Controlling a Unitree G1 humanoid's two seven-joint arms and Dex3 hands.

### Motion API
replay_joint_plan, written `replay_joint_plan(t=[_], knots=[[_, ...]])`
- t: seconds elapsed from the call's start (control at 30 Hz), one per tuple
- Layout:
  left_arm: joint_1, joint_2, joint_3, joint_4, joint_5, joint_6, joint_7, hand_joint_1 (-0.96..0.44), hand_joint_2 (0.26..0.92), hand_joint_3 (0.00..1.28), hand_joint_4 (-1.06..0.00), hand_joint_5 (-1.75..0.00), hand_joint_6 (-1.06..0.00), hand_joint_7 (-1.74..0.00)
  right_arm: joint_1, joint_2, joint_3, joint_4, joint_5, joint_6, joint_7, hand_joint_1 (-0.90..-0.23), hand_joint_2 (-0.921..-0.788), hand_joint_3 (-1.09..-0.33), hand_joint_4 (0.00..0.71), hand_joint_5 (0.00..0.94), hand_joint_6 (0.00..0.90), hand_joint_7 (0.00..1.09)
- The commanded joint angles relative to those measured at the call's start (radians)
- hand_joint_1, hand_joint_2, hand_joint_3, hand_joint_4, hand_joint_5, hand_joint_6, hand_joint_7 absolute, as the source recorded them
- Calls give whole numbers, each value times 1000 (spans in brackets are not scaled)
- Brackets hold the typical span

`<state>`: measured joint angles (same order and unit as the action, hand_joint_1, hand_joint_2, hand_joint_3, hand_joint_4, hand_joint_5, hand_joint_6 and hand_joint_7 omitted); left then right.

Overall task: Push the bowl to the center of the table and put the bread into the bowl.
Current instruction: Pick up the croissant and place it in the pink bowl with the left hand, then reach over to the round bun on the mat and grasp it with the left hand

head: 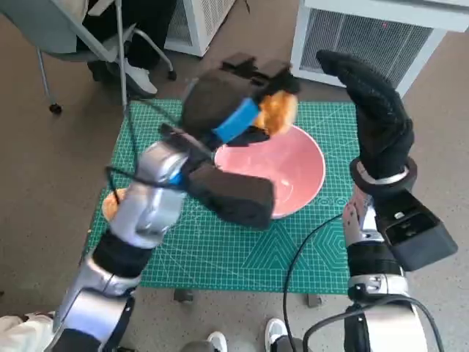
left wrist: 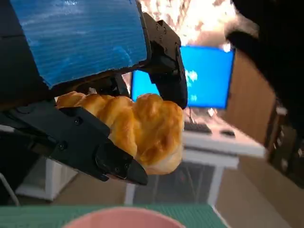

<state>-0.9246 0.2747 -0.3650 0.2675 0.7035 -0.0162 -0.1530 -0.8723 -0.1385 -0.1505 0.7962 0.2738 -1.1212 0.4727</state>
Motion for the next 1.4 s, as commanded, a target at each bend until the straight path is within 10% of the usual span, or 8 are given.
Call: replay_joint_plan(t=[0.03, 0.1, 0.2, 0.33, 0.93, 1.4], knots=[[-60, -29, -30, 129, -3, 11, -30, 0, 920, 46, -753, -991, -614, -1278, 29, -5, 0, -13, -7, 9, -8, -576, -921, -827, 23, 412, -1, 604], [-79, -37, -42, 178, -14, 29, -80, 0, 920, 109, -700, -1128, -523, -1283, 32, -6, 0, -19, -10, 10, -11, -574, -921, -830, 9, 441, -1, 604], [-117, -39, -65, 239, -27, 68, -204, -129, 904, 59, -474, -453, -400, -557, 36, -7, 0, -28, -14, 11, -16, -573, -921, -833, 2, 454, -1, 603], [-164, -25, -80, 287, -67, 87, -383, -313, 892, 15, -124, -94, -268, -123, 41, -9, -1, -40, -20, 14, -26, -570, -921, -837, 0, 453, -1, 605], [-44, 81, 13, 55, -176, 42, -444, -402, 858, 0, 1, 1, -202, -5, 49, -5, 9, -55, -27, 20, -47, -570, -921, -836, -1, 474, -1, 627], [313, 429, 338, -349, -332, -12, -503, -420, 869, 5, -33, -5, -213, -6, 81, 8, 28, -121, -11, 49, -49, -577, -921, -838, -1, 453, -1, 629]])
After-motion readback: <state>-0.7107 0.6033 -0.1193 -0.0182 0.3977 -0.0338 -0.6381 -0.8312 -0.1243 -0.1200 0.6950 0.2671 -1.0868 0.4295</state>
